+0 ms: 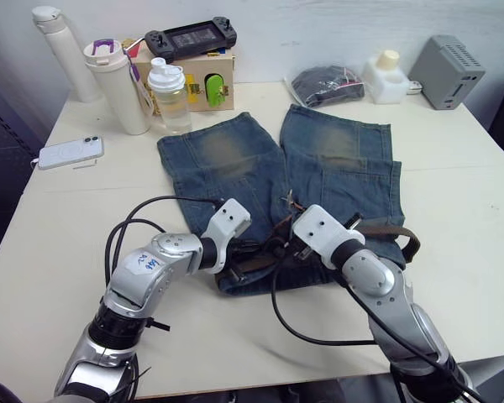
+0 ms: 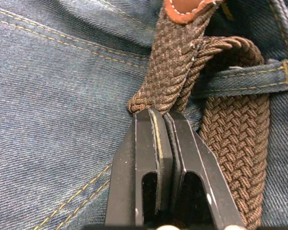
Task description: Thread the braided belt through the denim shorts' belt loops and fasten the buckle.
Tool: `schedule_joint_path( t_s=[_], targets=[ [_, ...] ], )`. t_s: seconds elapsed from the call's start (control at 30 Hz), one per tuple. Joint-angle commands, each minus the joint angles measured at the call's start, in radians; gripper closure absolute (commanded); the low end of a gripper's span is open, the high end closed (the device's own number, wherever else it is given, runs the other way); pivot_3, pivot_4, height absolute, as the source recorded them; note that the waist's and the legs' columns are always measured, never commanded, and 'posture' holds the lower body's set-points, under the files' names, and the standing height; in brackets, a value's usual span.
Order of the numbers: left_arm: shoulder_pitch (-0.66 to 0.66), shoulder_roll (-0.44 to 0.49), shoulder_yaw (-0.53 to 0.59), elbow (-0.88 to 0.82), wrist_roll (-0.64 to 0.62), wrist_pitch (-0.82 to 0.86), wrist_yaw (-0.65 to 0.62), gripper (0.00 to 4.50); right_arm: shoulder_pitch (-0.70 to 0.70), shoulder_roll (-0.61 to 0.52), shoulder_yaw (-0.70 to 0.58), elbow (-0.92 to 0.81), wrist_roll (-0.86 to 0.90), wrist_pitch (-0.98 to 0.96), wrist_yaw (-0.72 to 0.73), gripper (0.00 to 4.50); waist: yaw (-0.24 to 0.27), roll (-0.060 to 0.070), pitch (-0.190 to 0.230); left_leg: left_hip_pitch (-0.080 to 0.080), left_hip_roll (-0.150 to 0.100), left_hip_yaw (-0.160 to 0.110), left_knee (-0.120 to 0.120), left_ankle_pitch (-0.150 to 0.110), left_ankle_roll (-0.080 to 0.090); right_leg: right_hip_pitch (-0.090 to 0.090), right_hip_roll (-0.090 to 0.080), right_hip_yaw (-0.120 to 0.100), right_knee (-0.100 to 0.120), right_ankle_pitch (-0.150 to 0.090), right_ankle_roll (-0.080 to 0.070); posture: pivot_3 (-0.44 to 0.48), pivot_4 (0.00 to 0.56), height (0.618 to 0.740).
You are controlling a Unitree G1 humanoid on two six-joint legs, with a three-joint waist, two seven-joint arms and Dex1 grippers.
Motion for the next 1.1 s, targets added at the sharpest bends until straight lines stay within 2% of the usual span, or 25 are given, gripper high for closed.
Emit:
schedule_joint_path(
  t_s=[0.03, 0.43, 0.97, 1.1],
  targets=[
    [0.003, -0.035, 0.013, 0.033, 0.002, 0.029, 0.035, 4.50, 0.004, -0.001, 0.005, -0.068, -0.002, -0.024, 0.012, 4.49, 0.000, 0.000, 0.000, 0.000, 0.000, 0.000, 0.000, 0.000, 0.000, 0.000, 0.000, 0.000, 0.000, 0.000, 0.000, 0.000, 0.150, 0.690],
    [0.018, -0.128, 0.099, 0.010, -0.009, 0.095, 0.105, 4.50, 0.050, -0.010, -0.017, -0.076, -0.006, 0.011, 0.029, 4.49, 0.000, 0.000, 0.000, 0.001, 0.000, 0.000, 0.000, 0.000, 0.000, 0.001, 0.000, 0.000, 0.000, 0.000, 0.000, 0.000, 0.150, 0.690],
    [0.064, -0.112, 0.149, -0.050, -0.021, 0.135, 0.145, 4.50, 0.062, 0.013, -0.076, -0.059, 0.016, 0.080, 0.021, 4.49, -0.002, 0.000, 0.000, 0.001, 0.000, 0.000, 0.000, 0.000, 0.000, 0.001, 0.000, 0.002, 0.000, 0.000, 0.000, 0.000, 0.150, 0.690],
    [0.064, -0.112, 0.136, -0.054, -0.022, 0.129, 0.149, 4.50, 0.035, 0.103, -0.120, -0.061, 0.095, 0.106, 0.024, 4.49, -0.003, 0.000, 0.000, 0.001, 0.001, 0.000, 0.000, 0.000, 0.000, 0.001, 0.000, 0.002, 0.000, 0.000, 0.000, 0.000, 0.150, 0.690]
  ],
)
